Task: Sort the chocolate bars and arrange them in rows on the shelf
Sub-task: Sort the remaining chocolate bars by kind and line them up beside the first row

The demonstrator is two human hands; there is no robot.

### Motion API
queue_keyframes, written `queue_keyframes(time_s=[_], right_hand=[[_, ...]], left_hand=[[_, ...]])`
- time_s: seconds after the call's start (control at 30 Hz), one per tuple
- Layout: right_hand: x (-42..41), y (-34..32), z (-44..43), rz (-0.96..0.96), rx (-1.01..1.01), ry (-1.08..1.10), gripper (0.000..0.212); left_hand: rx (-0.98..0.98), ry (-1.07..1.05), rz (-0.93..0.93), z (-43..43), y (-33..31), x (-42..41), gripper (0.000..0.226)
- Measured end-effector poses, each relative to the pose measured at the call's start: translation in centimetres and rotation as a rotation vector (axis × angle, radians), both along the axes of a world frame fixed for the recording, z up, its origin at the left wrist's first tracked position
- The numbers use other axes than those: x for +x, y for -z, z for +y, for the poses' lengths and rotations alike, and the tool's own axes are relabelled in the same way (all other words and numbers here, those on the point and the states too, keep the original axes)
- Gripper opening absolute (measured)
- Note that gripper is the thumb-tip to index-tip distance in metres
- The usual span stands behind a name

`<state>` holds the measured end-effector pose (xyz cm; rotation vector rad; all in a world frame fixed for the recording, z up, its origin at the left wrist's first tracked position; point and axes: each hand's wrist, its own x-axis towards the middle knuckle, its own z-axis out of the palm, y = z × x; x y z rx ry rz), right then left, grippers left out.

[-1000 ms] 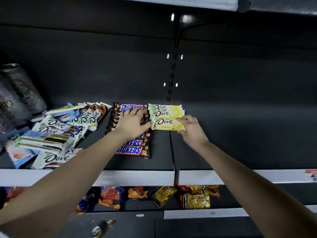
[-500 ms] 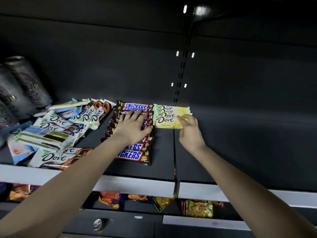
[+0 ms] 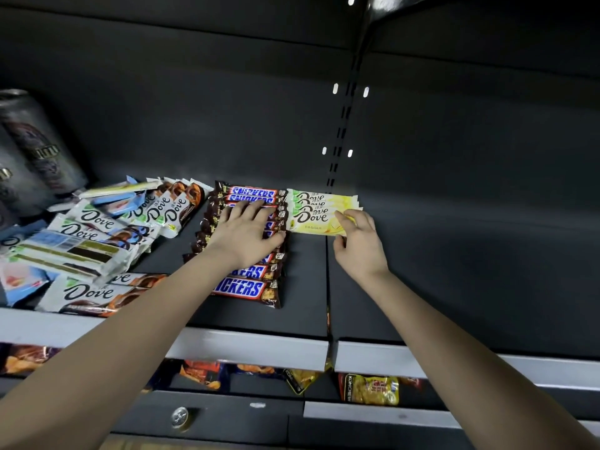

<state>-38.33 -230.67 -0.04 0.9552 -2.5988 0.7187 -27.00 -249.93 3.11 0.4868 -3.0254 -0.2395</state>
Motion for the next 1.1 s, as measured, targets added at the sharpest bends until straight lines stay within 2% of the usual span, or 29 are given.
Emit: queue_keyframes(time_s=[0.27, 0.5, 0.67, 0.87, 1.1], right_hand=[[0.9, -0.5, 0.0, 0.099, 0.061, 0.058, 0.046], [3.1, -3.0, -3.6, 0.153, 0.000, 0.028, 0.039], [5.6, -5.2, -8.2, 0.165, -0.080, -0.072, 0.034], [8.7, -6.4, -13.3, 0.171, -0.117, -0.173, 0.032], [12.0, -6.8, -18.0, 0.175, -0.065, -0.241, 0.030]], left_hand=[[0.048, 0.008, 0.005, 0.0, -0.3, 0.2, 0.066], [0.245, 0.076, 0.043, -1.7, -2.2, 1.0, 0.063], [0.150, 0.075, 0.090, -5.2, -2.5, 3.0, 0.062], [0.134, 0.017, 0.114, -9.7, -2.7, 6.3, 0.059], [0.072, -0.040, 0.130, -14.6, -2.5, 9.8, 0.060]])
